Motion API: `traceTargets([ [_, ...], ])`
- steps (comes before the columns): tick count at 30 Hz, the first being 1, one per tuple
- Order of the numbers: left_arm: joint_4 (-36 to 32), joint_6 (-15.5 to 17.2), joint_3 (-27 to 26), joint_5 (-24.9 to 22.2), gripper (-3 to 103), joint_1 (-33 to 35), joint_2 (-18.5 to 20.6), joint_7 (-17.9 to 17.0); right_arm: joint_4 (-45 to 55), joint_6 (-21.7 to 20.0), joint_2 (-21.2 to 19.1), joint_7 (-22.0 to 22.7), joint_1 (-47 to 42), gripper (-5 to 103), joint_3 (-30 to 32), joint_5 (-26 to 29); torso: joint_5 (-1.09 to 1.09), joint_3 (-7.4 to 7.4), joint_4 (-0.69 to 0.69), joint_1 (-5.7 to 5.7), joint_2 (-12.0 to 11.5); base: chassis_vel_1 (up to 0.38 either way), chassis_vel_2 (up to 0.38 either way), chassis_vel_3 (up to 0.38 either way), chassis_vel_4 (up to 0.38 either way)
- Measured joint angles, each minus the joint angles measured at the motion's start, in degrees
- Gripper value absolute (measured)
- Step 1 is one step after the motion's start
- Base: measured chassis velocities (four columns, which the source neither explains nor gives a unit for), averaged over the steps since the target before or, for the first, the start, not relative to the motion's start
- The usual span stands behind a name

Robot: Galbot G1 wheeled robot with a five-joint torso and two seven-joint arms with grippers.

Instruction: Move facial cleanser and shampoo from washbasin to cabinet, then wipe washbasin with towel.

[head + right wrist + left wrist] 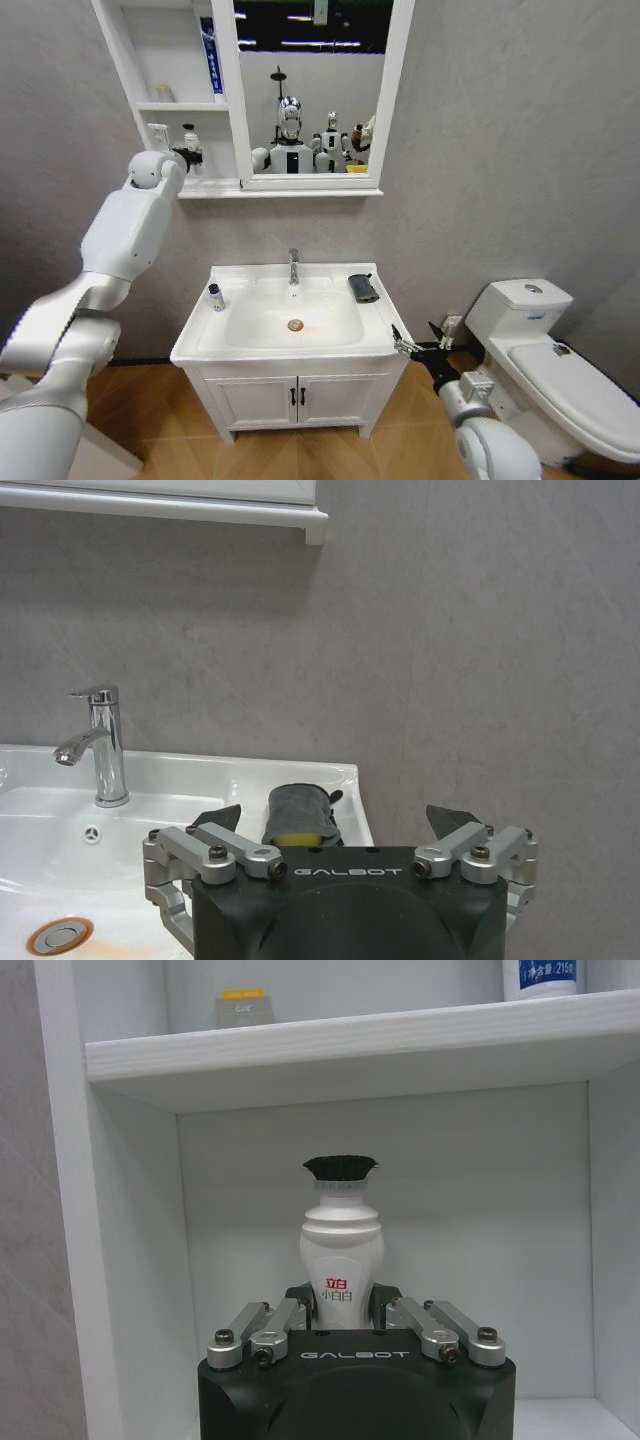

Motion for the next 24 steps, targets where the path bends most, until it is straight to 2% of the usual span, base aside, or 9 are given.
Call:
traceTargets([
  [7, -0.1, 1.0, -0.5, 0.2, 29, 0.3, 0.8, 0.0, 0.0, 0.0, 0.1, 0.1, 0.0, 100, -0.2, 0.0, -0.01, 0.00, 0.00, 0.00, 0.0, 0.000, 0.000, 0.000, 0.000],
  [15, 2.2, -1.0, -0.7, 1.4, 29, 0.2, 0.5, 0.2, 0.3, 0.0, -0.1, 0.2, 0.1, 100, -0.3, -0.1, -0.01, 0.00, 0.00, 0.00, 0.0, 0.000, 0.000, 0.000, 0.000],
  [21, 2.1, -0.9, -0.7, 1.5, 29, 0.2, 0.4, 0.1, 0.4, 0.0, -0.1, 0.0, -0.2, 100, 0.0, -0.1, 0.00, 0.00, 0.00, 0.00, 0.0, 0.000, 0.000, 0.000, 0.000],
  [23, 2.1, -0.8, -0.7, 1.5, 26, 0.2, 0.4, -0.1, 0.4, 0.0, -0.1, 0.0, -0.2, 100, 0.1, -0.1, 0.00, 0.00, 0.00, 0.00, 0.0, 0.000, 0.000, 0.000, 0.000],
  [24, 1.9, -0.7, -0.7, 1.5, 31, 0.2, 0.4, -0.4, 0.5, 0.1, -0.1, -0.1, -0.3, 100, 0.2, -0.1, 0.00, 0.00, 0.00, 0.00, 0.0, 0.000, 0.000, 0.000, 0.000],
])
